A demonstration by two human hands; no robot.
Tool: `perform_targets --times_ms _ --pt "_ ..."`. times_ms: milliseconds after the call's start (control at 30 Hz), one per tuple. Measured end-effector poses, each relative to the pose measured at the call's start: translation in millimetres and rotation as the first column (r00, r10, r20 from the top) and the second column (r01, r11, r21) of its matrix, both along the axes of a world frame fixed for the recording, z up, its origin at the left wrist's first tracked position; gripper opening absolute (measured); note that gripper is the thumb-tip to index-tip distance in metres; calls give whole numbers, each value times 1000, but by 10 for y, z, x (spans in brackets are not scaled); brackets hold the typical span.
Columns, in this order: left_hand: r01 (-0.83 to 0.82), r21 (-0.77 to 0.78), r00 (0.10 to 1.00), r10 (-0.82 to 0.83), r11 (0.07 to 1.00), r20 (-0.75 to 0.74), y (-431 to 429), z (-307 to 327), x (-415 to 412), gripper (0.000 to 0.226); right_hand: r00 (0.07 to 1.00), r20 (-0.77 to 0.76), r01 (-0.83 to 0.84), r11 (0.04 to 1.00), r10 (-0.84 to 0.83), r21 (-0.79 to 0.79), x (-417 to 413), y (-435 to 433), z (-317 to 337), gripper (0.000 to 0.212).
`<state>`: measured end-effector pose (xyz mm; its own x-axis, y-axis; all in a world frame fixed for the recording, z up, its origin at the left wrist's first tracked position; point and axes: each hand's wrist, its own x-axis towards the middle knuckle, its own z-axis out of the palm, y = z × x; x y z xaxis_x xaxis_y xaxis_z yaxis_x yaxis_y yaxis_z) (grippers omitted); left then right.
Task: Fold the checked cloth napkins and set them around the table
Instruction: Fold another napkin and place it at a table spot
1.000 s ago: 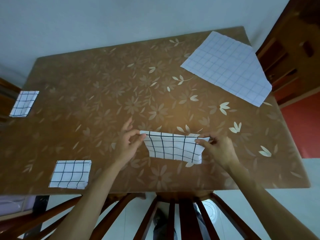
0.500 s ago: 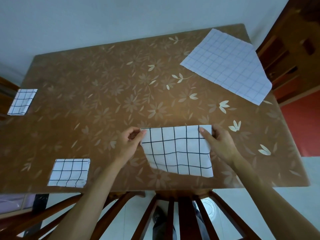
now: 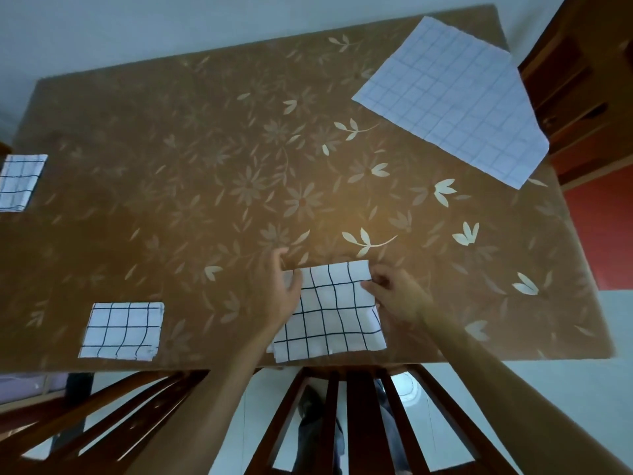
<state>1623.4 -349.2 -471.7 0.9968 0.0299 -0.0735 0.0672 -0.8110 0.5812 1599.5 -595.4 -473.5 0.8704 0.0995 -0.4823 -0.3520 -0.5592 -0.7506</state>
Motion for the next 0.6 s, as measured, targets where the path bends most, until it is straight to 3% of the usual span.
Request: perform_targets --times_ms 100,200,333,600 --pt "334 -113 939 -341 936 -45 -374 165 99 38 995 83 -55 996 49 64 77 65 67 35" --pt "455 -112 886 -462 883 -46 -622 188 194 30 989 137 -70 995 59 75 165 78 91 29" --pt "309 -225 945 -325 924 -37 -637 195 282 15 995 97 -32 994 22 108 201 58 119 20" --pt "-107 -381 969 11 918 -246 -311 260 443 34 999 42 4 997 -7 82 181 -153 92 23"
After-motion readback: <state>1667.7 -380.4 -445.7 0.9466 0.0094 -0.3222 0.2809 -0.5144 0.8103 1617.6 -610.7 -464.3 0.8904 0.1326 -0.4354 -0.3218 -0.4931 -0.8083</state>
